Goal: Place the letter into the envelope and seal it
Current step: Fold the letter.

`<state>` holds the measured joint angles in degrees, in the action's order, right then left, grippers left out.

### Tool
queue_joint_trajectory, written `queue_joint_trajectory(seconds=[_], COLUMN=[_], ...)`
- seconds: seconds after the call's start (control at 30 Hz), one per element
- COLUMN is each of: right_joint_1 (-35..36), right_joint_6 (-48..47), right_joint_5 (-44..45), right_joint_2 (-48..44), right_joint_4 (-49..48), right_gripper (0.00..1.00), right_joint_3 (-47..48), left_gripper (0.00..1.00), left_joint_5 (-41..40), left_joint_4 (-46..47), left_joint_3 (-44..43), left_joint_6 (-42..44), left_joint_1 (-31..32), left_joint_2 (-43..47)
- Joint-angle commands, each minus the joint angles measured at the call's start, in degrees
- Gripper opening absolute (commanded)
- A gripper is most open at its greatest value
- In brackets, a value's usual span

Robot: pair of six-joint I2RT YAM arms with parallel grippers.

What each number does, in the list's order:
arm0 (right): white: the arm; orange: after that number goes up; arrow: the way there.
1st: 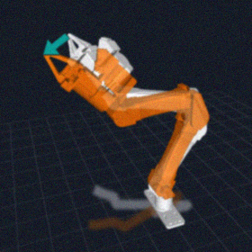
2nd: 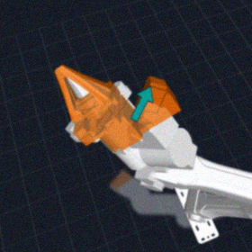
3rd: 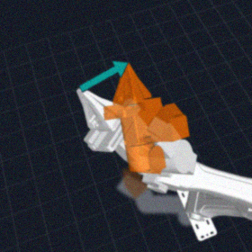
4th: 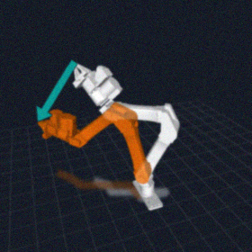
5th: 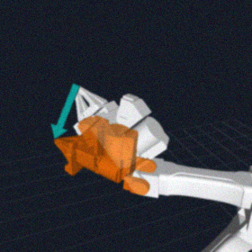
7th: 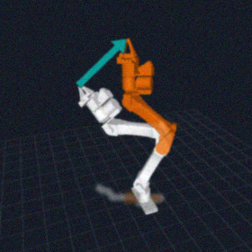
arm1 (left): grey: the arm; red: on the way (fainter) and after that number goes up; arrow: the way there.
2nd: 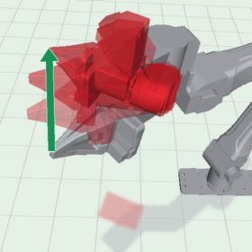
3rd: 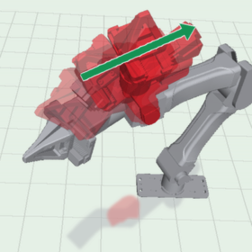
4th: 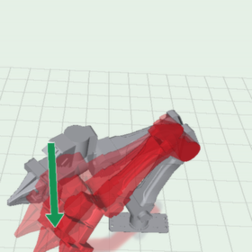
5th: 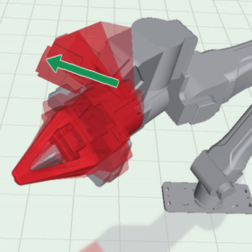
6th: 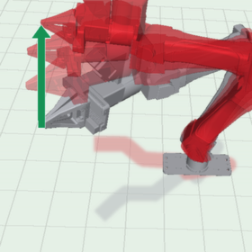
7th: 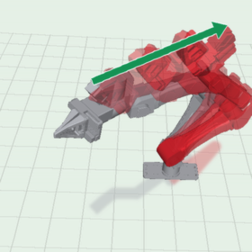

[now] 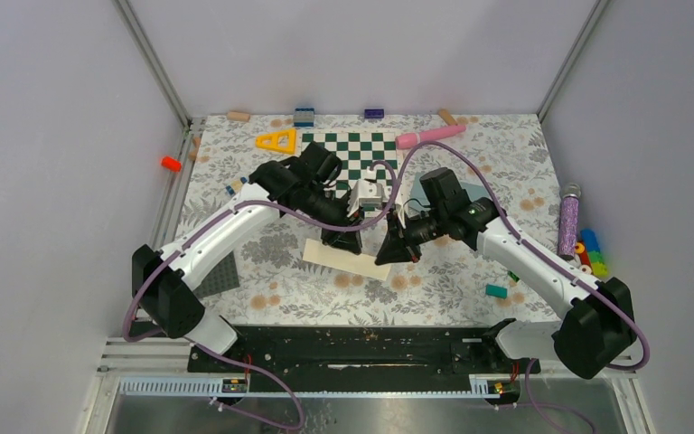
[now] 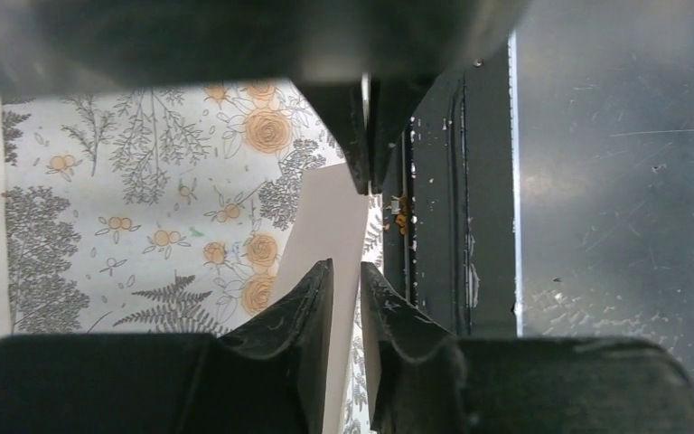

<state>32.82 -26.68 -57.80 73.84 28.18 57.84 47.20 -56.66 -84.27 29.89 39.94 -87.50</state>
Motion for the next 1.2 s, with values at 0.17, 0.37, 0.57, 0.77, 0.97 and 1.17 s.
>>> queue_joint_trajectory(seconds=[0.17, 0.37, 0.57, 0.77, 0.97, 1.17], right_joint_1=[0.45, 0.39, -0.58, -1.16, -1.75, -1.79], right_joint_6=[-0.80, -0.57, -0.42, -0.36, -0.04, -0.47], right_joint_5=[1.29, 1.20, 0.56, 0.23, 0.23, 0.73], right_joint_2=[-1.75, -2.23, -3.54, -4.33, -5.28, -4.90], right_joint_4=[-0.49, -0.48, -0.55, -0.76, -1.57, -1.63], right_gripper=[0.00, 0.00, 0.00, 0.00, 0.00, 0.00], right_joint_3=[1.61, 1.78, 1.57, 1.42, 0.87, 0.71], left_gripper=[0.29, 0.48, 0.33, 0.16, 0.26, 0.11], left_joint_5=[-0.28, -0.25, -0.96, -1.27, -1.81, -2.57], left_joint_4=[-1.39, -1.98, -2.33, -2.36, -2.39, -2.99], left_joint_3=[-0.19, 1.03, 1.46, 1.13, 1.40, 1.60], left_joint_6=[3.09, 3.74, 4.21, 4.32, 4.83, 5.84], left_joint_1=[0.93, 0.88, 0.85, 0.63, 0.06, -1.23], left_joint_2=[2.56, 2.68, 1.82, 1.55, 2.20, 3.10])
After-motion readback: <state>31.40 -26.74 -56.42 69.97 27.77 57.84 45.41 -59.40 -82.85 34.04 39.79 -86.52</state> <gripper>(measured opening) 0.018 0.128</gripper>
